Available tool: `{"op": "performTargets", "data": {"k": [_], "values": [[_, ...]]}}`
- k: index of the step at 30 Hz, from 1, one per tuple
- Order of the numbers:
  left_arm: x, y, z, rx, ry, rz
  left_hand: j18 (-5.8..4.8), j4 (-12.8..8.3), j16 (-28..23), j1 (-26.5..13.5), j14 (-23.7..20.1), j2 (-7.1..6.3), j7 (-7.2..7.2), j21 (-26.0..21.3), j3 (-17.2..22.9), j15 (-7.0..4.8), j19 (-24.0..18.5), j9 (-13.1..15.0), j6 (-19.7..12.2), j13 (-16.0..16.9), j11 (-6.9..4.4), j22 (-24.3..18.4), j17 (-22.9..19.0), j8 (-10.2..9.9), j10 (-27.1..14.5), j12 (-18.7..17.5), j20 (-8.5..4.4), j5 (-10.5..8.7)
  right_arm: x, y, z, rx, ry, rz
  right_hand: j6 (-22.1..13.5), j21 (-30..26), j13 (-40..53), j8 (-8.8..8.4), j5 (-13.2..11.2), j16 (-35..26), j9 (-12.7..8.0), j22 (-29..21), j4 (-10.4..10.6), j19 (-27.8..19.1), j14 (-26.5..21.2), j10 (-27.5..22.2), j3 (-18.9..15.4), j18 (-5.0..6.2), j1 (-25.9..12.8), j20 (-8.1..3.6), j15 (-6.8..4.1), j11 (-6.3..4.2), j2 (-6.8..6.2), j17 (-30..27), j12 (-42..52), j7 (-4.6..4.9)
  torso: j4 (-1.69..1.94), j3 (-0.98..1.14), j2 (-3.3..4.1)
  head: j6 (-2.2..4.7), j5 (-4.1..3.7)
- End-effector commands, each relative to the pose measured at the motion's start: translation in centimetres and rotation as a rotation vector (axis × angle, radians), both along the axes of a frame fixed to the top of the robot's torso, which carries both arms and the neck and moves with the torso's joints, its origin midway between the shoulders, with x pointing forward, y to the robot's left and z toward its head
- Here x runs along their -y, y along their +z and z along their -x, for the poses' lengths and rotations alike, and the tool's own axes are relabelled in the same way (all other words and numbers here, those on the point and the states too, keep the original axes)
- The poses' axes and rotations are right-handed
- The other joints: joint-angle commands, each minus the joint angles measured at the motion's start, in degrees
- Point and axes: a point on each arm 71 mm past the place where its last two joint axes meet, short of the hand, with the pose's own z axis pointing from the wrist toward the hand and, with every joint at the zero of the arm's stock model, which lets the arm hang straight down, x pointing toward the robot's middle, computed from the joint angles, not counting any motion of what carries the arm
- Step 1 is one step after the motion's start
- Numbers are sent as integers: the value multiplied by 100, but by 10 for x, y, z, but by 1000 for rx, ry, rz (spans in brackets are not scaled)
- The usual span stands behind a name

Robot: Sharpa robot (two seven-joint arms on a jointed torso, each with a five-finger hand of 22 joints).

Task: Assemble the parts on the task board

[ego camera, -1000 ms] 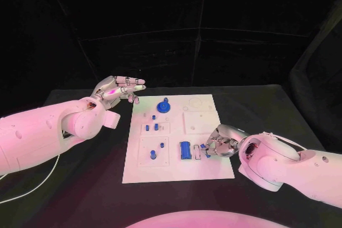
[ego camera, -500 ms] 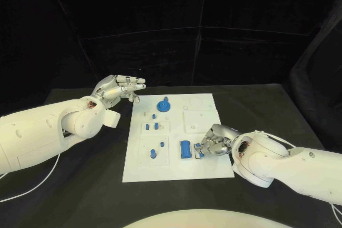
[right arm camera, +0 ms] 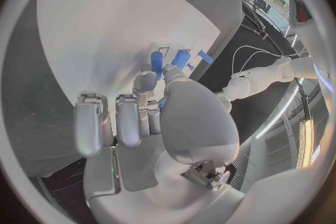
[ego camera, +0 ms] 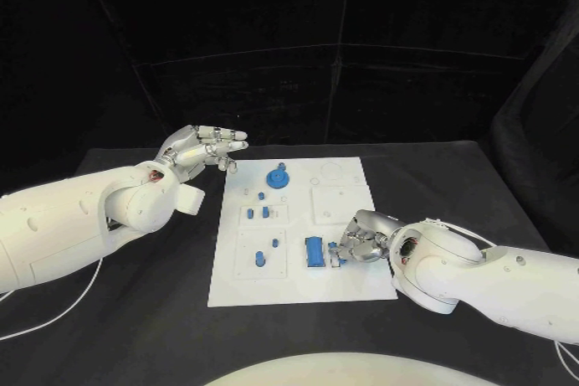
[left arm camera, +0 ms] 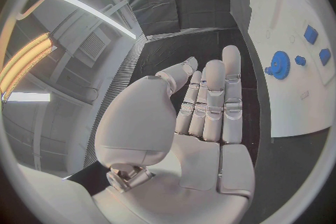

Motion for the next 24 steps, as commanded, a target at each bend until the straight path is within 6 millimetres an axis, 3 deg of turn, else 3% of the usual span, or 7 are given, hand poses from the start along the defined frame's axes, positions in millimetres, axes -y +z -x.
{"op": "performTargets", "data": {"k": [1, 4, 8, 10, 14, 19, 24], "values": [[1, 2, 0, 1, -10, 9, 82, -34, -14, 65, -33, -1, 22, -27, 12, -12, -43, -7, -3, -9, -3, -9, -10, 33, -48, 37, 1, 3, -1, 1, 0, 19, 27, 35, 49, -5, -3, 29, -171, -27, 20, 746, 2, 50, 341, 34, -126, -15, -191, -23, -22, -5, -32, 73, -12, 3, -2, 1, 0, 6, 3], [1, 2, 0, 1, -10, 9, 82, -34, -14, 65, -33, -1, 22, -27, 12, -12, -43, -7, -3, -9, -3, -9, -10, 33, -48, 37, 1, 3, -2, 1, -1, 27, 30, 38, 45, -17, -19, 23, -591, -48, 37, 732, -8, 38, 335, 26, -258, -11, -337, -18, -17, -1, -33, 49, -52, 5, -2, 3, -1, 6, 4], [1, 2, 0, 1, -9, 9, 82, -34, -14, 65, -33, -1, 22, -27, 12, -12, -43, -7, -3, -9, -3, -9, -10, 33, -48, 37, 1, 3, -3, 2, -1, 33, 33, 38, 38, -27, -5, 18, -1336, -66, 77, 724, -3, 31, 333, 24, -494, -8, -513, -13, -13, 4, -19, 35, -69, 5, -2, 2, -4, 4, 3], [1, 2, 0, 1, -9, 9, 82, -34, -14, 65, -33, -1, 22, -27, 12, -12, -43, -7, -3, -9, -3, -9, -10, 33, -48, 37, 1, 3, -4, 2, -1, 35, 35, 38, 37, -28, 10, 18, -1528, -67, 94, 725, -3, 32, 335, 29, -584, -8, -586, -11, -14, 5, 5, 38, -62, 4, -3, 1, -2, 6, 2], [0, 1, 0, 1, -9, 9, 82, -34, -14, 65, -33, -1, 22, -27, 12, -12, -43, -7, -3, -9, -3, -9, -10, 33, -48, 37, 1, 3, -5, 3, 0, 37, 39, 36, 61, -11, 68, 31, -1513, -46, 109, 752, -6, 51, 343, 56, -605, -15, -592, -13, -17, -2, 58, 72, 11, -6, -4, 1, 0, 11, -5], [0, 1, 0, 1, -8, 8, 82, -34, -14, 65, -33, -1, 22, -27, 12, -12, -43, -7, -3, -9, -3, -9, -10, 33, -48, 37, 1, 3, -6, 4, 2, 36, 51, 38, 152, 22, 297, 75, -1234, 54, 154, 803, -18, 90, 376, 173, -652, -27, -543, -32, -44, -38, 200, 228, 300, -47, -7, 6, -5, 9, -5], [0, 1, 0, 0, -8, 8, 82, -34, -14, 65, -33, -1, 22, -27, 12, -12, -43, -7, -3, -9, -3, -9, -10, 33, -48, 37, 1, 3, -4, 4, 3, 37, 66, 62, 199, 53, 415, 90, -1013, 120, 179, 850, -216, 125, 394, 236, -542, -40, -147, -64, -79, -79, 330, 330, 428, -88, -5, -1, -6, 12, -21]]}}
